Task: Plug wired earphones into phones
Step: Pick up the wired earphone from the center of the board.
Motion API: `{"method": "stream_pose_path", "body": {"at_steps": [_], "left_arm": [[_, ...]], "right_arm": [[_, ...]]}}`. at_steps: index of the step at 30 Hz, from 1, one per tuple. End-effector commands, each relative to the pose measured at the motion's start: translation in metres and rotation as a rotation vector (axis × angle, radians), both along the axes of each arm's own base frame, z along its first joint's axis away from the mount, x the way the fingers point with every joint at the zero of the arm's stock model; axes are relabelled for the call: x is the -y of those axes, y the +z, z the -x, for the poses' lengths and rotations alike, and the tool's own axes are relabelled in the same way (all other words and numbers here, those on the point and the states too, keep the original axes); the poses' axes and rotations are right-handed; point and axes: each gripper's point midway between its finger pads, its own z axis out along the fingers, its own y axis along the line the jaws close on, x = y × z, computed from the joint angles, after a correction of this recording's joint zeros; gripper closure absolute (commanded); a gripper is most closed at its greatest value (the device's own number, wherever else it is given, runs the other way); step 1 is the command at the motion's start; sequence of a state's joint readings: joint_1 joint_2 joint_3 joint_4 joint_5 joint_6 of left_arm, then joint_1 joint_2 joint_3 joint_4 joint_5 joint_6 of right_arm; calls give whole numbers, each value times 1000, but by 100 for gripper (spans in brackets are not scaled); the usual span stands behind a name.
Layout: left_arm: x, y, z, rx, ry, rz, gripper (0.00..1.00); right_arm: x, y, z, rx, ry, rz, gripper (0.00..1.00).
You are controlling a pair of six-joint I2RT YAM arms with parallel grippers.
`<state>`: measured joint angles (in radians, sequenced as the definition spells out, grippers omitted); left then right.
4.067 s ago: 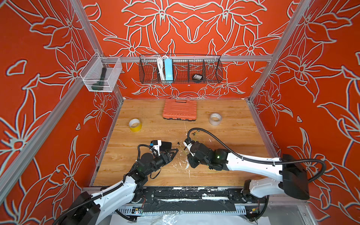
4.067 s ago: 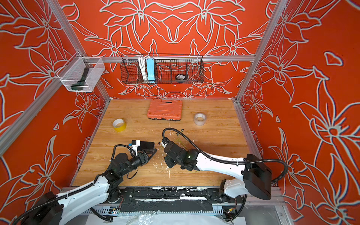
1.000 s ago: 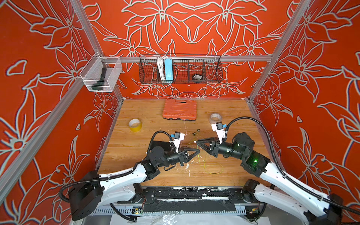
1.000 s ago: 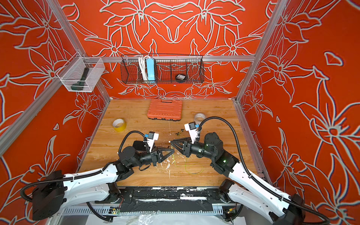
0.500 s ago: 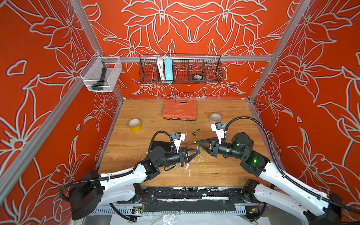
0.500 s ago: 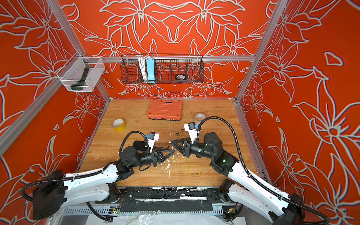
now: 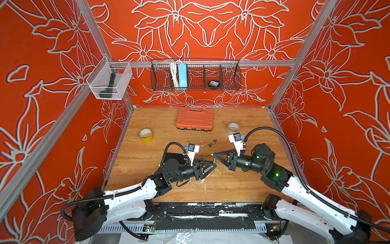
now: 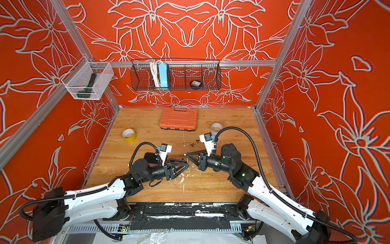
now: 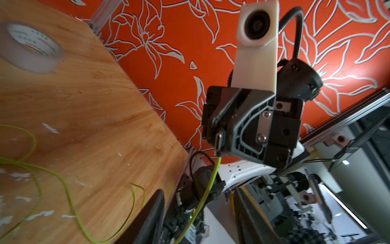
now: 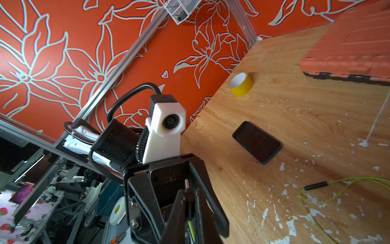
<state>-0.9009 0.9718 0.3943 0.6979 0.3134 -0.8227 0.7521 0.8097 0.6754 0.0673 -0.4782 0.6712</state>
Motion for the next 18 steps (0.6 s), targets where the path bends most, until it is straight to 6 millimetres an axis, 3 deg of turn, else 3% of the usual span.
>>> {"method": "stream_pose_path", "body": {"at_steps": [1,5,7,9,12,18], "left_arm": [[-22,-21,-18,-173,174,-102,32],[-77,-59,-33,-396,474,-313,14],[-102,-74,-36,-500,612,-393,11],[-115,-84,-41,-581,690,-509,8],[-137,-116,-49,-768,866,-676,5],[-165,-153,-73,-1016,1082,-739,1]], "right_arm": [[21,-3,-18,74,-145,115,100],[43,-34,-34,115,-254,312,100],[44,-46,-36,129,-253,363,100],[40,-58,-38,139,-235,386,100],[33,-72,-41,139,-207,398,100],[13,-96,-37,105,-124,341,100]]}}
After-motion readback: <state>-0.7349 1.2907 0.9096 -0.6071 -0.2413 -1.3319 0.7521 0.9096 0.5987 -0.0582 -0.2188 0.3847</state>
